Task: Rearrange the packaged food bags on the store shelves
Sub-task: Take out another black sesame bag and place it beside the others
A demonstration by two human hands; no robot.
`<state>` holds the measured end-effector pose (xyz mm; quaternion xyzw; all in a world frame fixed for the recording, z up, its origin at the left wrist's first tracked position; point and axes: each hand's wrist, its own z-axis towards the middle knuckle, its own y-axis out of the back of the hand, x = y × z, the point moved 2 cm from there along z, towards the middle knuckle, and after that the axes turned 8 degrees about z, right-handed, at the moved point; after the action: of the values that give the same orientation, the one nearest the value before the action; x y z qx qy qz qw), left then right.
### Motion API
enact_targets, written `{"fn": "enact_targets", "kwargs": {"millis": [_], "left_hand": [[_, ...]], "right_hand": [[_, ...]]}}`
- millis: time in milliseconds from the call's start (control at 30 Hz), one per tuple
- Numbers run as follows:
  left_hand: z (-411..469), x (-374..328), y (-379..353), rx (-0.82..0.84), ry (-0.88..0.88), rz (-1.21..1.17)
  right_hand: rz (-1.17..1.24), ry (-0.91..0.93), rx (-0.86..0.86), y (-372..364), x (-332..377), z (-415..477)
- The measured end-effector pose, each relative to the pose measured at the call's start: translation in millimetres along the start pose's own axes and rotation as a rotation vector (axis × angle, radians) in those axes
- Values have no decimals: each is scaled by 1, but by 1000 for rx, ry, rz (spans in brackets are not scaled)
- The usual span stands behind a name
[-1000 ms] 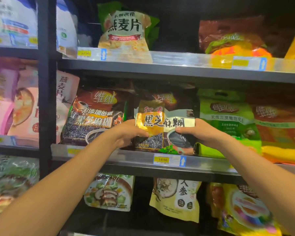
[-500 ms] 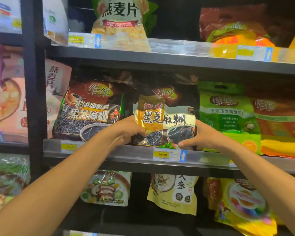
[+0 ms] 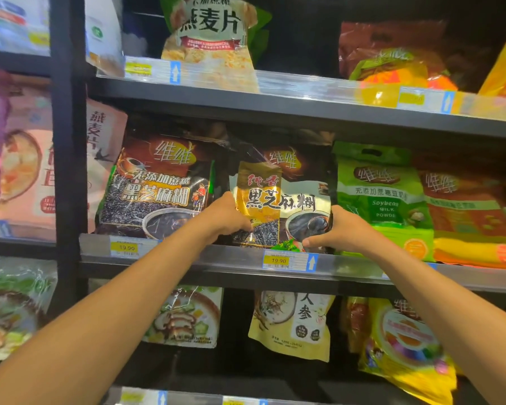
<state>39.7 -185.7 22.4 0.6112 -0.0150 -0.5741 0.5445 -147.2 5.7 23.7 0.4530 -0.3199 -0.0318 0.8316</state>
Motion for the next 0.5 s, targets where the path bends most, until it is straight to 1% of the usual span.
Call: {"fn": "enact_targets", "kwargs": {"millis": [133,333,433,500], "left_hand": [[-10,0,1,-66,-3,123],[-16,4,5,-106,-44,163],[-34,-5,11,-134,-77,150],[-56,-12,12,-196,-148,134]], "right_hand": [[-9,15,14,3,14,-17],[-11,-9,2,2,15,-32],[-10,-84,-57,-1,6,-32],[-35,-110,-122,-2,3,-37]]}}
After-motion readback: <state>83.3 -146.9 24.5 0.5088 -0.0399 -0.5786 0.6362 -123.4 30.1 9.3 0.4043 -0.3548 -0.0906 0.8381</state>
